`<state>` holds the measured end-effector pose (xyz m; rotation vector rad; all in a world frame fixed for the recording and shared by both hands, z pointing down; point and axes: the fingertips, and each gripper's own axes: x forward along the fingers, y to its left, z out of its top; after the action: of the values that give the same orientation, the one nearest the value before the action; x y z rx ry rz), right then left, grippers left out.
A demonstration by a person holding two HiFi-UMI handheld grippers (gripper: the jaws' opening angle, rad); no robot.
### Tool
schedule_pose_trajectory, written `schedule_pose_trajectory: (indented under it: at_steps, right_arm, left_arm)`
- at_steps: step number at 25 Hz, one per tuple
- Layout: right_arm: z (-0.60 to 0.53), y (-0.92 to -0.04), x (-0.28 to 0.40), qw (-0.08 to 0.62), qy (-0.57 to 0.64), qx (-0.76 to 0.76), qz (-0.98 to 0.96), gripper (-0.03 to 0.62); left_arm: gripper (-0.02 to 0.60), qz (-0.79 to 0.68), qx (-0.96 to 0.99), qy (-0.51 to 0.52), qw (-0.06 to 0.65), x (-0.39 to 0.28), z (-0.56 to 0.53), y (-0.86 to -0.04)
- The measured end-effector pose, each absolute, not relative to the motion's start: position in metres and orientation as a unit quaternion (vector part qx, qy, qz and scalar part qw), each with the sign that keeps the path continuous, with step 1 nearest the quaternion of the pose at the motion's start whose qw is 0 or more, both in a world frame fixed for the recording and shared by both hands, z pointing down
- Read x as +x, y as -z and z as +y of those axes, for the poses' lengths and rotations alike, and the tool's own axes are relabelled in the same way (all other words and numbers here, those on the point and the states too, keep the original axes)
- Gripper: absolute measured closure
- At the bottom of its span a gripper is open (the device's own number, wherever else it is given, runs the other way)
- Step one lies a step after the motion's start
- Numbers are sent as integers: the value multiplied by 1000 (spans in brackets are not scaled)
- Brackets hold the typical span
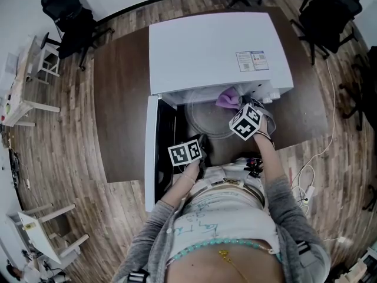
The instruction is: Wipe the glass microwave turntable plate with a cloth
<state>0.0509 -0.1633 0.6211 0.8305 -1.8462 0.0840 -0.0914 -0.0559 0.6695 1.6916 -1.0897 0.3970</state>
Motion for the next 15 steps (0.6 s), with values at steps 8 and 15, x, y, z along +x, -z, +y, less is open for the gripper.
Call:
schedule_pose_trajectory:
  at_steps: [8,15]
  right_arm:
    - [-147,-628,63,538,-46,348,-767,480]
    - [-130,-637,68,548,-59,339,-762,480]
  left_arm:
    - [503,-456,704,-161,520,-91,-57,-670]
    - [503,-457,704,-159,520,-91,-57,-671]
